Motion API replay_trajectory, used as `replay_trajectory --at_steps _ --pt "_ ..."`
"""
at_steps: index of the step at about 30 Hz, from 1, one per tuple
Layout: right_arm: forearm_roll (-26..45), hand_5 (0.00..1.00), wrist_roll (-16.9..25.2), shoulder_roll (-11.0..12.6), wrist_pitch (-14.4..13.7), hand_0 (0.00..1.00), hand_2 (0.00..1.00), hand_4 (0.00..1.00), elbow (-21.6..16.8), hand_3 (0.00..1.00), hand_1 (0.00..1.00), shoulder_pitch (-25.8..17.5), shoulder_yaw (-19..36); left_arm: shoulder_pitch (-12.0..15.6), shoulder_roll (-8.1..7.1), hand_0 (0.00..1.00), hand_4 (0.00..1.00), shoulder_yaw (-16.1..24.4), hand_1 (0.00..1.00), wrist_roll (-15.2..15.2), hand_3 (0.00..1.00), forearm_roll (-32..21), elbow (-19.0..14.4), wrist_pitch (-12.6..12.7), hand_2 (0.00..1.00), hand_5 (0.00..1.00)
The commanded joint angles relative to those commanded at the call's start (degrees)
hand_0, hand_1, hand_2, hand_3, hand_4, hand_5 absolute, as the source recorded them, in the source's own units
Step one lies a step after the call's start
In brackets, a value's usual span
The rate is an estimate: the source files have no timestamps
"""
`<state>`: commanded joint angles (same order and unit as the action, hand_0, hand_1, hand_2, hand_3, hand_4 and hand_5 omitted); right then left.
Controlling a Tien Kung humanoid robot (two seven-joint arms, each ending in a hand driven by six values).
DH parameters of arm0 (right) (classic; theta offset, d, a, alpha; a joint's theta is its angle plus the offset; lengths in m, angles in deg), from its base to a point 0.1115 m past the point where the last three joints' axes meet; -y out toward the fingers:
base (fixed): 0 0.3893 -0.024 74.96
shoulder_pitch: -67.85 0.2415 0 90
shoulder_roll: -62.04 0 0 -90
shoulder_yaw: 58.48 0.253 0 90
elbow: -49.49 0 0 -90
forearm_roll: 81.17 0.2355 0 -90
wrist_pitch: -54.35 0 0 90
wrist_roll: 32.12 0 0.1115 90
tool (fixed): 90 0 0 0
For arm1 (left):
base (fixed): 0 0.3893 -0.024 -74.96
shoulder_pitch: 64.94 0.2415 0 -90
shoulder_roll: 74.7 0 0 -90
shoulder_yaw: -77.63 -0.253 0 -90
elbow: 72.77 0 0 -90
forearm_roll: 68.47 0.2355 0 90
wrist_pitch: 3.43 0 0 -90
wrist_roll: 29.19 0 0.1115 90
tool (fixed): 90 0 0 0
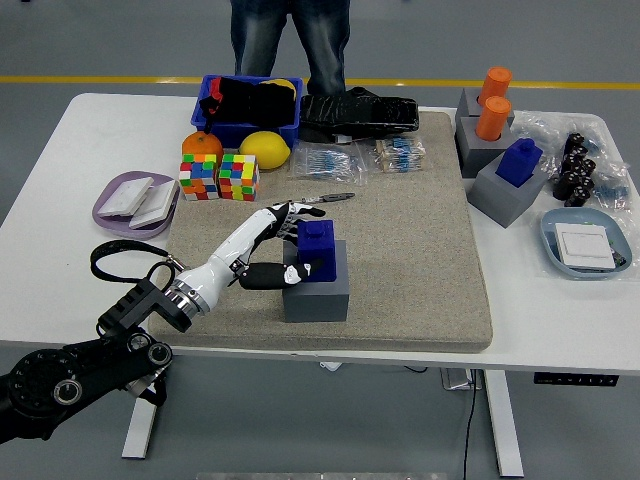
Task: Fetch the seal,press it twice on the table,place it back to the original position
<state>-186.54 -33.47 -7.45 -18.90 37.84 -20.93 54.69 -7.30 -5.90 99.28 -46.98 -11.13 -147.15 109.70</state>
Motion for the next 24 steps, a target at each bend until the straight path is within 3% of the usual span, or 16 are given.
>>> replay_trajectory --at_steps 24 --pt "0.01 0.461 0.03 -0.01 -0.04 0.792 0.671 0.814 -0.06 0.65 0.7 0.04 0.03 -0.38 -0.51 0.549 0.587 0.01 0.476 0.3 0.784 0.84 -0.32 0.08 0.493 0.002"
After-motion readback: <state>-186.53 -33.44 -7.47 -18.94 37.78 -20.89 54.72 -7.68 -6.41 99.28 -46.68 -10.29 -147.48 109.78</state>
